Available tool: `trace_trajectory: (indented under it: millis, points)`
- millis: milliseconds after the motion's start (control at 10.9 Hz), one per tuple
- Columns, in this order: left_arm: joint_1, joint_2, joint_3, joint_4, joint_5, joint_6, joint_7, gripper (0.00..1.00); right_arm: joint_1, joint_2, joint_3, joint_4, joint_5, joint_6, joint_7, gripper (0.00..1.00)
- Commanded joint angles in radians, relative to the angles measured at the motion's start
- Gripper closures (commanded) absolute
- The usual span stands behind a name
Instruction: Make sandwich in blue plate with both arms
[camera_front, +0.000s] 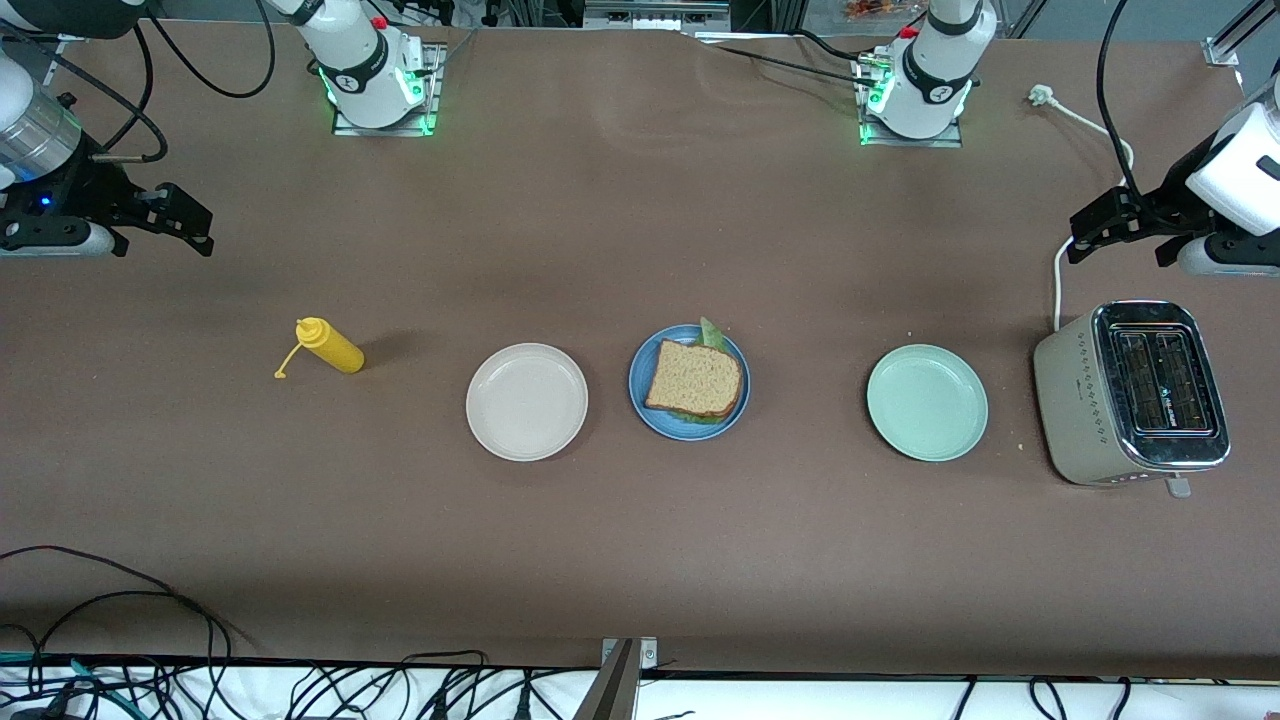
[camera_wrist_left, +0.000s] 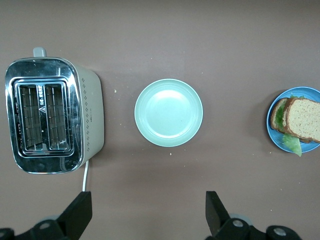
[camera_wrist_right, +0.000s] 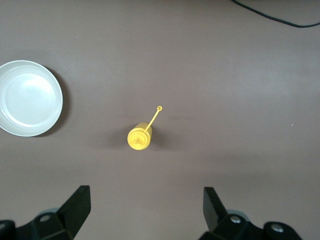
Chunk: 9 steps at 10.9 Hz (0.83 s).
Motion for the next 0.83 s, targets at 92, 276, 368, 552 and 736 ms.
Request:
trace_trajectory:
  millis: [92, 276, 368, 552, 736]
  points:
    - [0.007, -0.007, -0.003, 0.009, 0.026, -0.012, -0.007, 0.00, -0.014, -0.010, 0.012, 0.045, 0.087, -0.041, 0.012, 0.00]
    - [0.009, -0.007, 0.000, 0.009, 0.024, -0.025, -0.007, 0.00, -0.016, -0.006, 0.013, 0.076, 0.084, -0.073, 0.014, 0.00]
    - [0.007, -0.007, -0.002, 0.009, 0.024, -0.026, -0.007, 0.00, -0.014, -0.004, 0.013, 0.081, 0.084, -0.072, 0.015, 0.00]
    - [0.007, -0.007, -0.005, 0.011, 0.024, -0.026, -0.007, 0.00, -0.016, -0.004, 0.013, 0.082, 0.086, -0.073, 0.014, 0.00]
    - [0.007, -0.009, -0.005, 0.011, 0.024, -0.028, -0.007, 0.00, -0.016, -0.002, 0.013, 0.082, 0.084, -0.073, 0.014, 0.00]
